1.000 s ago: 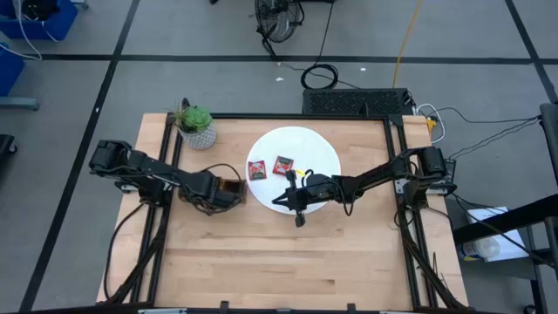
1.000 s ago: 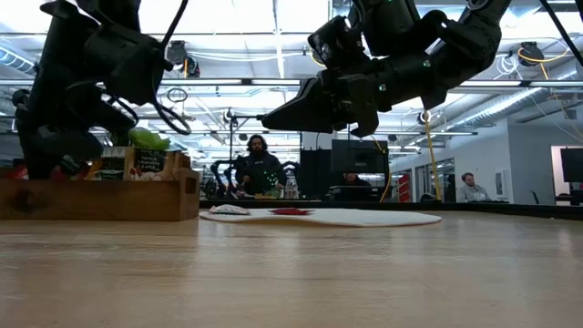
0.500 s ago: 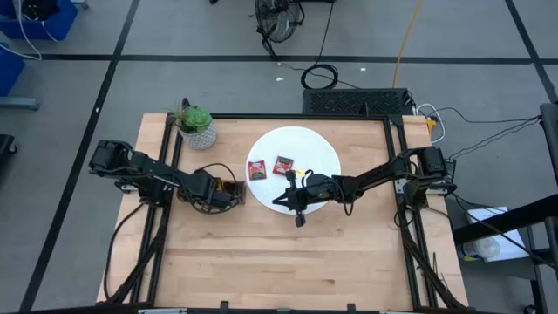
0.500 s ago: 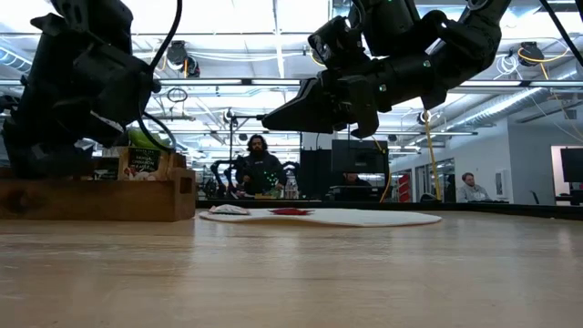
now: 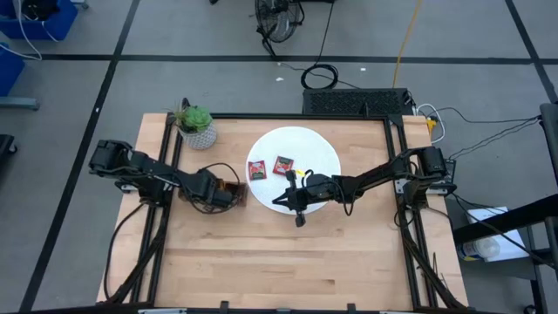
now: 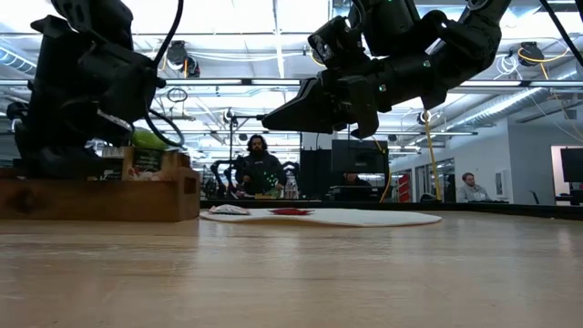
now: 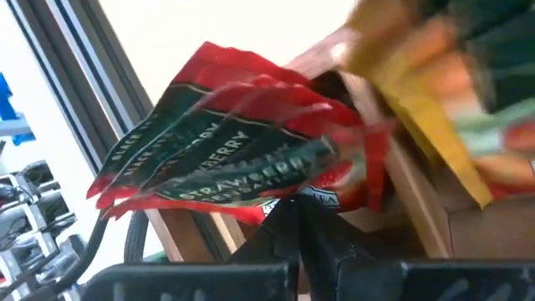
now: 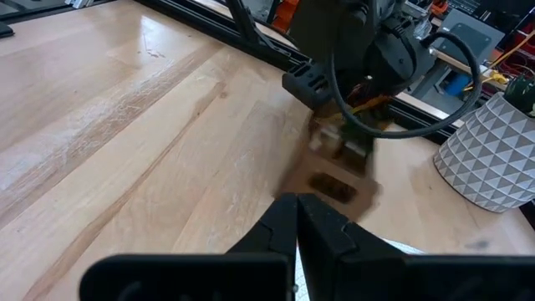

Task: Pick & Place Tea
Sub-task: Put the red tea bag into the left section of the wooden organizer

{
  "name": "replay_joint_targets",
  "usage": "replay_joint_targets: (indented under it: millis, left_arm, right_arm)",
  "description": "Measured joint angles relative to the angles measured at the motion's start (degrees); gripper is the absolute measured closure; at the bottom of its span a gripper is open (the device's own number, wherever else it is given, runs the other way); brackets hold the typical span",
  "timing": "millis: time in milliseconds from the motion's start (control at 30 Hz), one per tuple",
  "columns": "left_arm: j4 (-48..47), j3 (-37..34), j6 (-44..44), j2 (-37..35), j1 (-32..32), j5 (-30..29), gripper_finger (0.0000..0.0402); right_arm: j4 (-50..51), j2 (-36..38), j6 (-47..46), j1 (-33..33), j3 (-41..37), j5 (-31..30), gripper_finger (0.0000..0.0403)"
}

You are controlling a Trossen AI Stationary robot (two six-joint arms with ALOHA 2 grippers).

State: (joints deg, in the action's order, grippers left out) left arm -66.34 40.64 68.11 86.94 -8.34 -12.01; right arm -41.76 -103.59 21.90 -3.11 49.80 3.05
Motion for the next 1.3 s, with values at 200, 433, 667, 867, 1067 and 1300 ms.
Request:
replay_joint_targets:
  millis: [200, 433, 667, 867, 1067, 1300]
  left_arm:
    - [-5.06, 1.66, -1.87, -0.76, 1.36, 3.46, 0.0398]
    - [-8.17, 9.08, -5.09, -4.98, 0.6, -3.76, 0.04]
    - [-2.72, 9.58, -10.4, -9.19, 0.64, -4.2, 0.04]
    - [-10.03, 9.56, -7.36, -9.33, 0.46, -1.52, 0.04]
    - [-7.39, 5.19, -5.57, -9.29, 0.72, 3.0, 0.0401]
    - [0.43, -0.25, -3.42, -9.62, 0.72, 4.41, 0.0401]
  right_arm:
    - [0.0, 0.0, 0.01, 0.0, 0.0, 0.0, 0.0403]
    - [0.02, 0.0, -0.12, 0.0, 0.0, -0.02, 0.0403]
    - [0.02, 0.0, -0.95, 0.0, 0.0, -0.02, 0.0403]
    - [0.42, 0.0, -1.15, 0.0, 0.0, -0.02, 0.0403]
    - [0.27, -0.02, -1.25, 0.0, 0.0, -0.02, 0.0403]
    - [-0.04, -0.02, -1.03, 0.0, 0.0, -0.02, 0.0403]
